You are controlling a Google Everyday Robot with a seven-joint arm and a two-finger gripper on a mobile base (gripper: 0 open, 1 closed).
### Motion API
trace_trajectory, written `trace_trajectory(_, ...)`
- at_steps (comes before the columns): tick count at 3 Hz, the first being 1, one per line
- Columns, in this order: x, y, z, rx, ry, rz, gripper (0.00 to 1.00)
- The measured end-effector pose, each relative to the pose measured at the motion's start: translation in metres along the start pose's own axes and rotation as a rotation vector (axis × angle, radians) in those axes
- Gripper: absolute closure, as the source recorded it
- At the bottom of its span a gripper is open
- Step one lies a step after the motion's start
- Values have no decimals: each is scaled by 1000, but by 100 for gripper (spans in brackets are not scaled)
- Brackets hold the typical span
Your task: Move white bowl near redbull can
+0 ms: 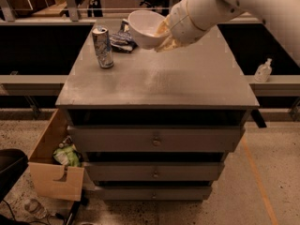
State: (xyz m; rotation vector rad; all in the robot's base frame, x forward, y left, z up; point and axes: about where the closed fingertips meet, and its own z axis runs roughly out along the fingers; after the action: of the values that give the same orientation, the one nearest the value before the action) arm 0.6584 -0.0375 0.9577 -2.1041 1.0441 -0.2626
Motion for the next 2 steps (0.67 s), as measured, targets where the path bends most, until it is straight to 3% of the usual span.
trace_trajectory(1, -16, 19, 29, -97, 15, -24, 100)
trace_trajectory(2, -24, 33, 49, -148, 35, -39, 100)
